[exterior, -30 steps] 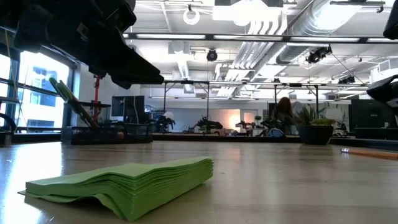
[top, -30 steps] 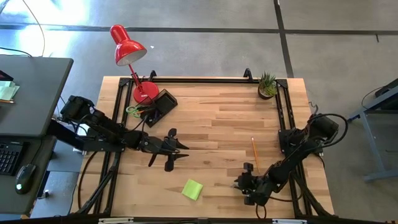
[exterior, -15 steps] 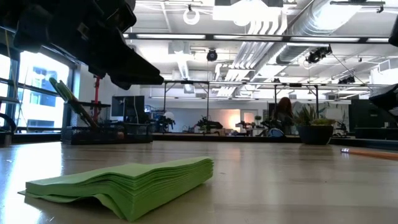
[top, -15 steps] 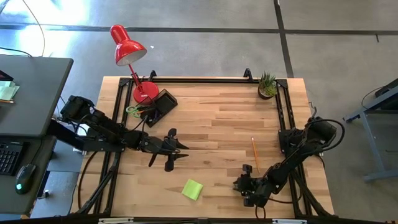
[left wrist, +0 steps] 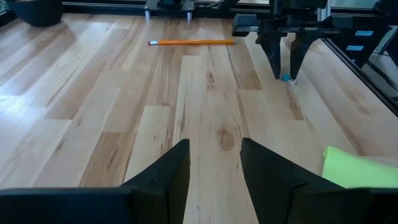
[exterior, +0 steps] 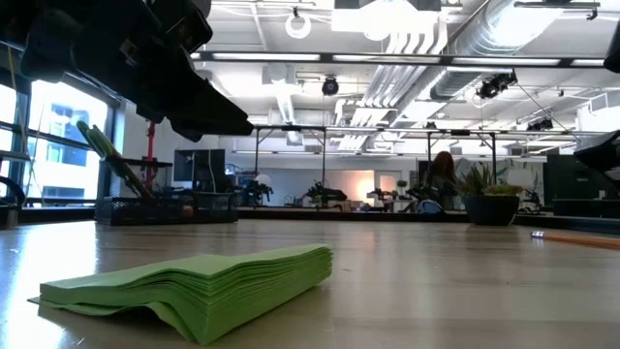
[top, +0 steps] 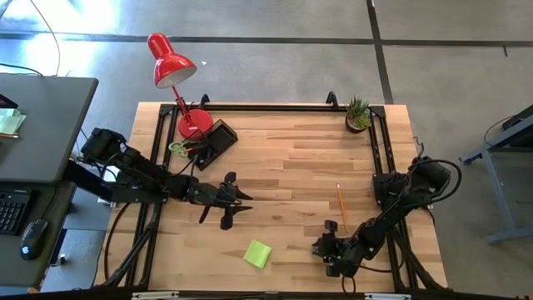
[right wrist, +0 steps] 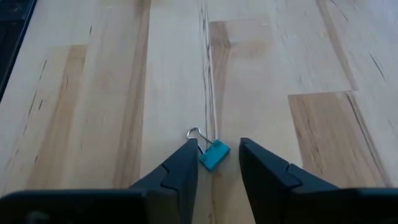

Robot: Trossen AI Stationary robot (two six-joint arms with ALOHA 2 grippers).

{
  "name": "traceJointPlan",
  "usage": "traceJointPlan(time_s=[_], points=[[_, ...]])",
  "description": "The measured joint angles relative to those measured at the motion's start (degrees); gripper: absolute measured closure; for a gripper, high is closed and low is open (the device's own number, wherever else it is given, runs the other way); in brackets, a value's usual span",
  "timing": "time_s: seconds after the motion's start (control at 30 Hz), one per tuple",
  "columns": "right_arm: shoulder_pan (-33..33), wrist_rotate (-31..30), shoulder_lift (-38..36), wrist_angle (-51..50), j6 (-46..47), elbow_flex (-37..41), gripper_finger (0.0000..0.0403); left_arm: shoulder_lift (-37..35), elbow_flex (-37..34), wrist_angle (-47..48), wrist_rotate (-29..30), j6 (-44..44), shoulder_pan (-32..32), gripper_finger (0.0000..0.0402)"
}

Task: Pick and place office supplies into organizer
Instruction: Put the blue binder clip into the desk organizer

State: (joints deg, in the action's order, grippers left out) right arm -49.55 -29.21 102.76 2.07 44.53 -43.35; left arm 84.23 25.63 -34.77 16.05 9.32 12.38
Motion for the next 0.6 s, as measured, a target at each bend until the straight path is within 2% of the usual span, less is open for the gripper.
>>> traceJointPlan(time_s=[0.37,0.6], points=[[1.51,1.31,0.11,2.10,-4.11,-0.02,0.0360,0.00,0.00,0.18,0.04,0.16,0.00,0.0273],[3.49,0.64,0.13,2.95,-9.12,0.01,0.0354,0.00,0.00,0.30,0.04,1.01,0.00,0.0273]])
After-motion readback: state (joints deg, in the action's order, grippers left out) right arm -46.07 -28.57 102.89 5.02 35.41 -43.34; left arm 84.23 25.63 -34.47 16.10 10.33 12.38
